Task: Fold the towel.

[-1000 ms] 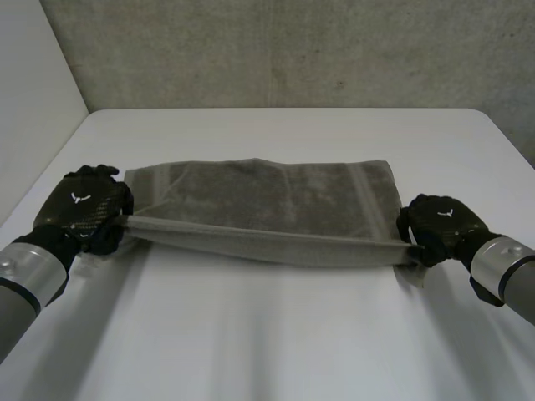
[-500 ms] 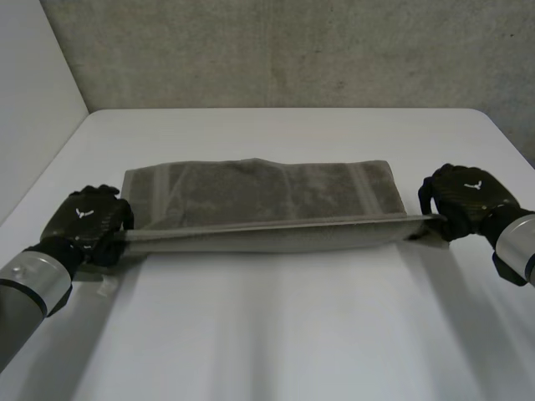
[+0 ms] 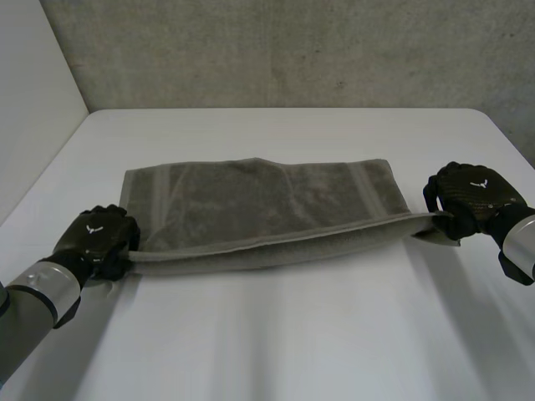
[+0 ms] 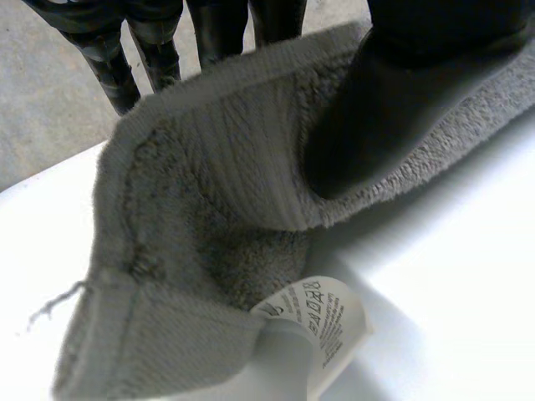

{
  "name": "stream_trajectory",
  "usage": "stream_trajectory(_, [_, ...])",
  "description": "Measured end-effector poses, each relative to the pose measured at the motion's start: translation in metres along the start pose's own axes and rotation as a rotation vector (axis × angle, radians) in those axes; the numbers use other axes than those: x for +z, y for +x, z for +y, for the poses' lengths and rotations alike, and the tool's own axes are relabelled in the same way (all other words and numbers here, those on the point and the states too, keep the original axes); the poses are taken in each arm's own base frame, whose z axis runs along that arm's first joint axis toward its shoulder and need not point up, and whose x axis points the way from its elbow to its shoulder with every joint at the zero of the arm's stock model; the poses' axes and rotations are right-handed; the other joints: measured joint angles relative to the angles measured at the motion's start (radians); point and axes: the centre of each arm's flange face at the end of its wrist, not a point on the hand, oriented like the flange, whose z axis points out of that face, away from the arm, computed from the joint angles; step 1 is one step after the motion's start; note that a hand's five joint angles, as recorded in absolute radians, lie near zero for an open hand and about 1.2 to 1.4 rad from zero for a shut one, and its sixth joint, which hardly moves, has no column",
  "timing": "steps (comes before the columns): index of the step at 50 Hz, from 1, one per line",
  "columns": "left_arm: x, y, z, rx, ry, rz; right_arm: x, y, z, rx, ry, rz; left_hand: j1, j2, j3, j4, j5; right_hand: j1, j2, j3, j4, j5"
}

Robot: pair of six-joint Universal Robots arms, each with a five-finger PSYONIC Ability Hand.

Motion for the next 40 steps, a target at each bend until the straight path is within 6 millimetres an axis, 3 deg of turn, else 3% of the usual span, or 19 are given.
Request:
stream_trajectory(7, [-0.001,0.0,0.0,0.048,-0.004,-0.004,-0.003,0.007,-0.003,0.003,0.002,0.019,0.001,0.003,0.0,0.0,0.004,0.0,0.0,0.0,0.0,0.0])
stream_trajectory(11, [-0.006,-0.001,-0.006,0.078,0.008,-0.012,-0.009,0.011,-0.01,0.005,0.01,0.019,0.117,0.168,0.0,0.0,0.153,0.0,0.0,0.0,0.0,0.0])
stream_trajectory(18, [-0.03,-0.002,-0.036,0.11,0.076,-0.034,-0.032,0.014,-0.038,-0.007,0.063,-0.002,0.117,0.174,0.0,0.0,0.163,0.0,0.0,0.0,0.0,0.0])
stream_trajectory(24, [-0.068,0.0,-0.077,0.136,0.202,-0.071,-0.058,0.017,-0.075,-0.048,0.149,0.003,0.117,0.174,0.0,0.0,0.165,0.0,0.0,0.0,0.0,0.0])
stream_trajectory(30, [-0.097,0.001,-0.102,0.123,0.288,-0.1,-0.076,0.016,-0.104,-0.081,0.197,-0.009,0.117,0.176,0.0,0.0,0.165,0.0,0.0,0.0,0.0,0.002])
stream_trajectory(35, [-0.105,-0.002,-0.109,0.111,0.313,-0.12,-0.082,0.016,-0.113,-0.093,0.198,-0.018,0.117,0.18,0.0,0.0,0.165,0.0,0.0,0.0,0.0,0.002])
stream_trajectory(40, [-0.098,-0.01,-0.107,0.097,0.296,-0.126,-0.078,0.016,-0.109,-0.112,0.174,-0.027,0.117,0.18,0.0,0.0,0.165,0.0,0.0,0.0,0.0,0.002])
